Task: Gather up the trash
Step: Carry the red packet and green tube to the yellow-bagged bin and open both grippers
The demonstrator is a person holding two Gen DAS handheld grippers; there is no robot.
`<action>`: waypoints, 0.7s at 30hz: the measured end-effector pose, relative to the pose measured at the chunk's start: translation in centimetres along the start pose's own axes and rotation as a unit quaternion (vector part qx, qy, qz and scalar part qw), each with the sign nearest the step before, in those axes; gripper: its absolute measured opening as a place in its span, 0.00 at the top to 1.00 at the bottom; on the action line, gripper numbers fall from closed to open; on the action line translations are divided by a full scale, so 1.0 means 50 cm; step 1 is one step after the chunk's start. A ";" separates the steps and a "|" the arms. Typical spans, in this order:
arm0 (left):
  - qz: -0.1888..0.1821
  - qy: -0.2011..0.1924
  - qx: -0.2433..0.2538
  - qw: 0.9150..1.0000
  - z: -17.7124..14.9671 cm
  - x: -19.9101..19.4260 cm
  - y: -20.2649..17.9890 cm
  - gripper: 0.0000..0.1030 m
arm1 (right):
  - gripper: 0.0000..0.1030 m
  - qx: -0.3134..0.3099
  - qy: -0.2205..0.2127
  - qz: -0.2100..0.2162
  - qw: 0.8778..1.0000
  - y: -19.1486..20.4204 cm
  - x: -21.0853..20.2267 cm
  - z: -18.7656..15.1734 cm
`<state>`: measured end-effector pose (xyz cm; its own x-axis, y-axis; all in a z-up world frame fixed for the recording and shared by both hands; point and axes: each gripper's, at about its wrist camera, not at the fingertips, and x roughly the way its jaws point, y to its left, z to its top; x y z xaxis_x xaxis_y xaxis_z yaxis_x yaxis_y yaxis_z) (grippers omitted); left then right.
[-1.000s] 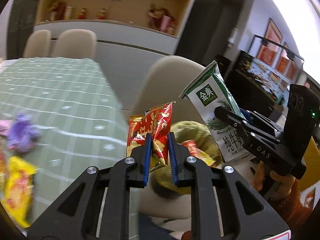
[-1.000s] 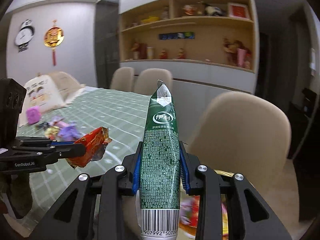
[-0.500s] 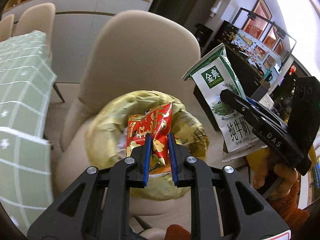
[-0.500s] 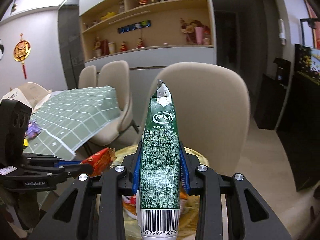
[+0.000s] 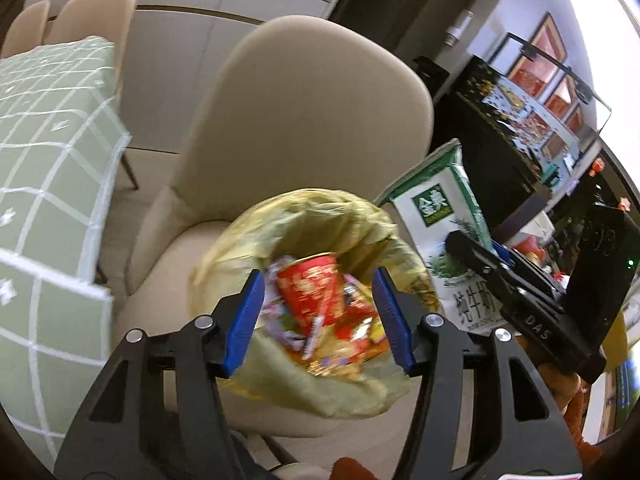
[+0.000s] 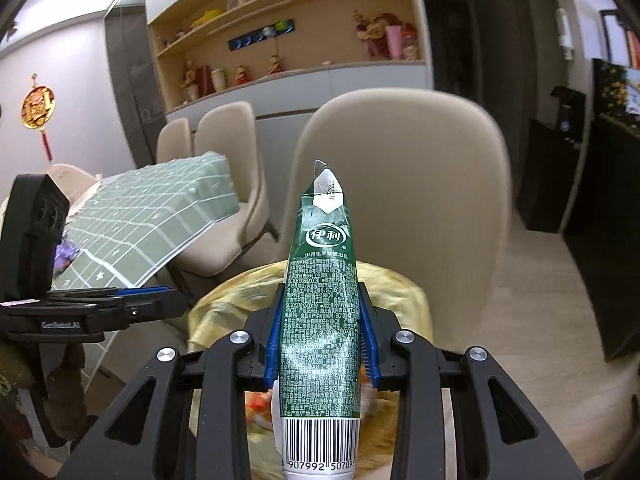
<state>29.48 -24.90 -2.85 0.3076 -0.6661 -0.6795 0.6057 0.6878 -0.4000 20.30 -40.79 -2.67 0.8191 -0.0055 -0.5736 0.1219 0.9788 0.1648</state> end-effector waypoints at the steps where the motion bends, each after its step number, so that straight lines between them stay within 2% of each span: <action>1: 0.003 0.000 -0.001 1.000 -0.002 -0.007 0.005 0.49 | 0.70 -0.006 0.005 0.003 1.000 0.012 0.015 -0.002; 4: 0.016 0.001 -0.005 1.000 -0.015 -0.035 0.025 0.49 | 0.70 -0.039 0.044 -0.003 0.998 0.049 0.088 -0.017; 5: 0.018 -0.001 -0.007 1.000 -0.021 -0.050 0.033 0.49 | 0.70 -0.048 0.065 -0.005 0.997 0.057 0.114 -0.025; 6: 0.019 -0.003 -0.009 1.000 -0.025 -0.062 0.038 0.49 | 0.70 -0.053 0.104 -0.003 0.993 0.060 0.152 -0.039; 10: 0.031 -0.013 -0.003 0.999 -0.040 -0.110 0.055 0.49 | 0.70 -0.038 0.190 -0.013 0.981 0.046 0.222 -0.071; 12: 0.035 -0.020 -0.001 0.999 -0.043 -0.126 0.061 0.49 | 0.70 -0.030 0.214 -0.016 0.976 0.042 0.238 -0.076; 14: 0.035 -0.026 -0.003 0.999 -0.044 -0.140 0.067 0.49 | 0.70 -0.016 0.220 -0.017 0.975 0.041 0.241 -0.076; 18: 0.033 -0.037 -0.013 0.999 -0.049 -0.167 0.084 0.48 | 0.68 -0.001 0.198 -0.024 0.980 0.046 0.216 -0.069; 21: 0.034 -0.043 -0.019 0.998 -0.053 -0.189 0.095 0.47 | 0.46 -0.007 0.176 -0.039 0.984 0.044 0.188 -0.067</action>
<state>27.50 -14.59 0.02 0.4098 -0.6379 -0.6520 0.5538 0.7419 -0.3779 26.39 -38.00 -10.36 0.5626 -0.0116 -0.8266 0.1668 0.9809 0.0998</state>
